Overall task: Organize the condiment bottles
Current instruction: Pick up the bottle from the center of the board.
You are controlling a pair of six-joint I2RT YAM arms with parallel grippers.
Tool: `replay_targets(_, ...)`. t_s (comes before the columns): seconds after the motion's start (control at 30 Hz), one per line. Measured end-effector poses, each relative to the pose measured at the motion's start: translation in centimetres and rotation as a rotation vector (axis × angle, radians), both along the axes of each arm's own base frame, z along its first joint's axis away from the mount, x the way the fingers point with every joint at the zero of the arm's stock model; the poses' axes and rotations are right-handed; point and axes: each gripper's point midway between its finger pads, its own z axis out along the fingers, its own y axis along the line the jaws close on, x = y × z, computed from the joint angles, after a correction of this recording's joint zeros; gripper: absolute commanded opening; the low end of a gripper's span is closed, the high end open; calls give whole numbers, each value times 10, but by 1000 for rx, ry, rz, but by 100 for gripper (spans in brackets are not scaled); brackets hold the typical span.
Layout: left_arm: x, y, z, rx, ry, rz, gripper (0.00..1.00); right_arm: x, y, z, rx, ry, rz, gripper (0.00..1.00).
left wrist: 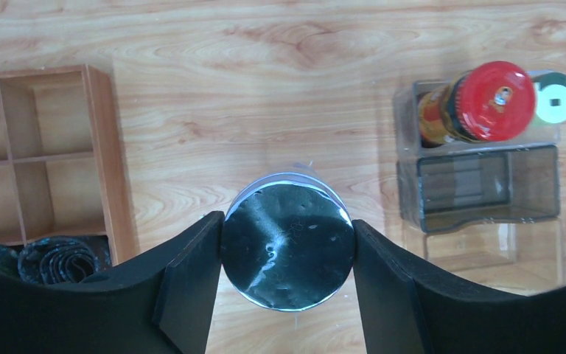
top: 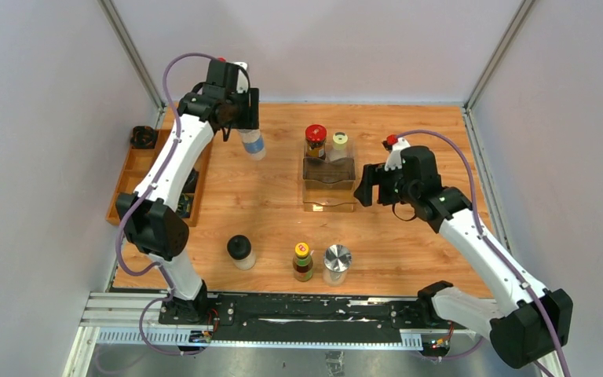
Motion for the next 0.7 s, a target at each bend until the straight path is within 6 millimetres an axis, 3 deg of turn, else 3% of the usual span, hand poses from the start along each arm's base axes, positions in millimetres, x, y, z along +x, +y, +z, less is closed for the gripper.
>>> replay_targets(0.23,-13,-30,31,-1,-37,-77,65,-11,-6,9,2,-14,-6,84)
replay_targets(0.5,-34,-69,85,-19,-129,-170,65,-22,-14,20,6,-43,-19,84)
replay_targets(0.7,-42,-96,95,-19,-142,-225,66,-27,-18,25,5,-58,-32,84)
